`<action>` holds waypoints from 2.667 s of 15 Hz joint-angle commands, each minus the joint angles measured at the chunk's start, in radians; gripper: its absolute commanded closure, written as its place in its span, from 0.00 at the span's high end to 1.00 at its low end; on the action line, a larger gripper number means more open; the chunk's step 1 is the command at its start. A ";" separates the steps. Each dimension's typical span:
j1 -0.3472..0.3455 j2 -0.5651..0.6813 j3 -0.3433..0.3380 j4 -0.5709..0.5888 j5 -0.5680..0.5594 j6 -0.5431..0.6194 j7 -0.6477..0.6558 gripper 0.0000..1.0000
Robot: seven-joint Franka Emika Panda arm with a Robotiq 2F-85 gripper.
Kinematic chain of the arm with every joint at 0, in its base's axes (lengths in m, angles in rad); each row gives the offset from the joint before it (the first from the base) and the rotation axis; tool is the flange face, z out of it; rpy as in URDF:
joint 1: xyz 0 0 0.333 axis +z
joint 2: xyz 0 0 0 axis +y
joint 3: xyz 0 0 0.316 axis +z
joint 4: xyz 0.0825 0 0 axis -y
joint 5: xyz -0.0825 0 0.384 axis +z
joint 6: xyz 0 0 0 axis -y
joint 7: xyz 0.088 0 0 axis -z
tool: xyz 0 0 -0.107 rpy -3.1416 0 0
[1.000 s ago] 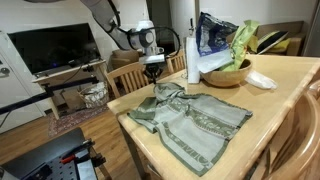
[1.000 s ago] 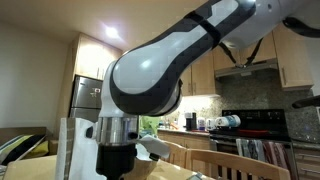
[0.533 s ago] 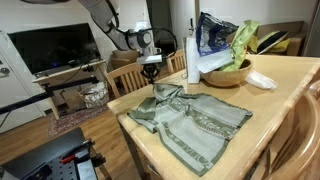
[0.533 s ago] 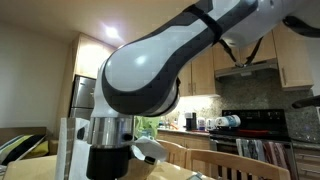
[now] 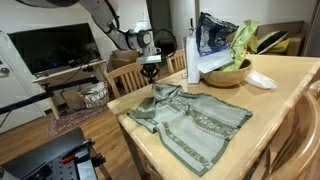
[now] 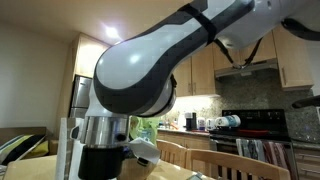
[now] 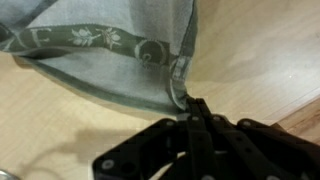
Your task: Slide the wooden bowl forward then unfold the towel
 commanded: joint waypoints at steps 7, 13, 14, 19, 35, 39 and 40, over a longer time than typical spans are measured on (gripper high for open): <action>-0.003 0.048 -0.001 0.053 0.057 0.039 0.002 0.02; -0.010 0.060 0.027 0.070 0.068 0.005 -0.045 0.01; -0.013 0.065 0.039 0.075 0.074 0.001 -0.060 0.01; 0.002 0.097 0.069 0.109 0.072 -0.001 -0.094 0.01; 0.026 0.246 0.050 0.262 0.058 0.324 -0.048 0.01; 0.012 0.234 0.059 0.225 0.059 0.318 -0.061 0.02; 0.012 0.235 0.059 0.225 0.059 0.318 -0.061 0.02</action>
